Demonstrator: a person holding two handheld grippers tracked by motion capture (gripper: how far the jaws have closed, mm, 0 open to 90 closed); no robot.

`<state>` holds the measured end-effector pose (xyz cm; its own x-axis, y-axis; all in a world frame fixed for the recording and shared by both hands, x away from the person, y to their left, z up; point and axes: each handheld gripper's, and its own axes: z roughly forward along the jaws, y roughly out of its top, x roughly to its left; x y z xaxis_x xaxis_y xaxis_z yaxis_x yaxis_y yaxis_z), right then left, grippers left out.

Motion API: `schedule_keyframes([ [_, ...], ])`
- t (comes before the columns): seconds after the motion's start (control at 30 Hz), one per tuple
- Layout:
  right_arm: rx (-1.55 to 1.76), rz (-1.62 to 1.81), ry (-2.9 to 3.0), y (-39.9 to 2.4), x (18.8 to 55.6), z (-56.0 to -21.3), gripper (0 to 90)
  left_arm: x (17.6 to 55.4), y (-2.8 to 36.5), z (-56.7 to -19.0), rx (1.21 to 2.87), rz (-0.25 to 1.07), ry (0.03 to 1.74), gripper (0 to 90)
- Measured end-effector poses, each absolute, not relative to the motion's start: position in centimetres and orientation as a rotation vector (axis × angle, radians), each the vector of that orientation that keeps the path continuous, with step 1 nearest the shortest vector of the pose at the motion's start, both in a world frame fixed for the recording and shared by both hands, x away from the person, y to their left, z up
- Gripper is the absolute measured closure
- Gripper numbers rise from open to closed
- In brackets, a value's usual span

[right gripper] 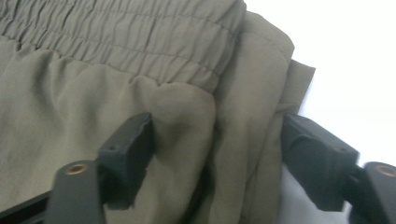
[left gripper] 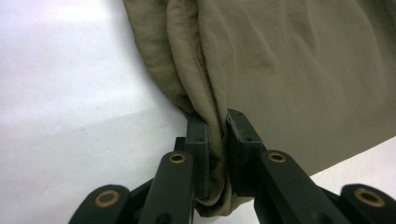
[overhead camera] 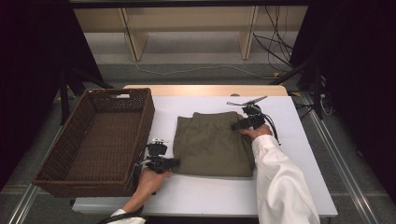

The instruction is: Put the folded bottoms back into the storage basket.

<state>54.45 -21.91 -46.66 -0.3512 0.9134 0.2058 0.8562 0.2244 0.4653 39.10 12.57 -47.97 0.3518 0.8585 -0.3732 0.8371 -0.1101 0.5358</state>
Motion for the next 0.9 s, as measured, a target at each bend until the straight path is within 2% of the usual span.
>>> schedule_keyframes([
  [0.17, 1.706, 0.795, 2.391, -21.7, 54.4, -46.6, 45.5, 39.1, 12.6, -48.0, 1.928, 0.041, 1.473, 80.8],
  [0.2, 1.706, 0.795, 2.391, -21.7, 54.4, -46.6, 45.5, 39.1, 12.6, -48.0, 1.925, 0.04, 1.474, 80.8],
  [0.43, 1.739, 0.833, 2.422, -21.6, 54.5, -46.6, 71.0, 39.0, 12.6, -47.9, 1.927, 0.048, 1.459, 82.1],
  [0.73, 1.746, 0.912, 2.426, -22.1, 54.4, -46.4, 81.1, 38.8, 12.4, -47.4, 1.932, 0.07, 1.436, 84.2],
  [0.9, 1.723, 0.936, 2.426, -22.2, 54.2, -45.9, 82.2, 38.6, 12.4, -46.7, 1.93, 0.083, 1.413, 84.4],
])
